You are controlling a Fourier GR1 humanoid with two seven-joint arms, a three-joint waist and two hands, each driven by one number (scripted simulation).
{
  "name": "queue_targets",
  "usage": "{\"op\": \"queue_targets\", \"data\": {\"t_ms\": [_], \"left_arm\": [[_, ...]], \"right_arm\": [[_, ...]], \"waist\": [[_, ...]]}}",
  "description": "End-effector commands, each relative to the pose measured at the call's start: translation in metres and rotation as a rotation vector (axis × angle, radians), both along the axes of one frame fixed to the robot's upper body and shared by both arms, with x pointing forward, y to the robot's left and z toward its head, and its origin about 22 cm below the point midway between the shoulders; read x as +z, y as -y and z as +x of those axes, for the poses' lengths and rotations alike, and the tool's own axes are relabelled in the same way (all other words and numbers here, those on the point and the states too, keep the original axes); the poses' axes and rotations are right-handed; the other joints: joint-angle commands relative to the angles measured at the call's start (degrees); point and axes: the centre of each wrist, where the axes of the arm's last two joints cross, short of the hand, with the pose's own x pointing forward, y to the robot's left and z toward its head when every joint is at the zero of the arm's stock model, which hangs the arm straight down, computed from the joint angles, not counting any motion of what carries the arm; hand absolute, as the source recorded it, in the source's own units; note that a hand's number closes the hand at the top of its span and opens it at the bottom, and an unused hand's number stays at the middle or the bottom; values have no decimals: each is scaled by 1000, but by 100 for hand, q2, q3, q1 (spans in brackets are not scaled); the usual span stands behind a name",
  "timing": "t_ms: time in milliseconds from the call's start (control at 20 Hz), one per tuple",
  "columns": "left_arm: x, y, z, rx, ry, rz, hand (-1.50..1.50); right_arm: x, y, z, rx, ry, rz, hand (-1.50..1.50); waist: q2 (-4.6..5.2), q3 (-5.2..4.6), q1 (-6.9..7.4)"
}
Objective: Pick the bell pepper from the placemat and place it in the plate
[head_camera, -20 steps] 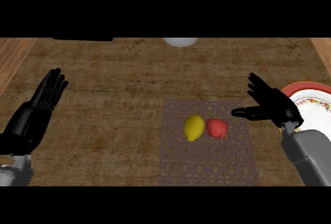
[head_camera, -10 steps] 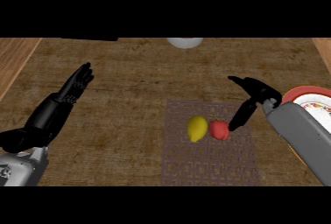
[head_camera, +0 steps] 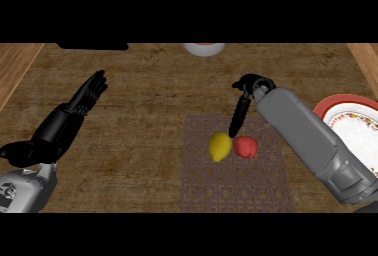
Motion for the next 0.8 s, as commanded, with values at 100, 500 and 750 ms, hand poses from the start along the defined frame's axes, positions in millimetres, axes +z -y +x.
{"op": "queue_targets", "data": {"t_ms": [100,500,750], "left_arm": [[-1,0,-6,14,30,3,0],[-1,10,-5,12,3,5,0],[-1,9,-5,23,19,2,0]], "right_arm": [[27,-5,25,0,-236,-29,-150],[29,29,40,-47,-282,-133,-150],[36,27,47,-69,-290,-144,-150]], "waist": [[-9,0,-22],[-1,4,-69],[8,4,-34]]}}
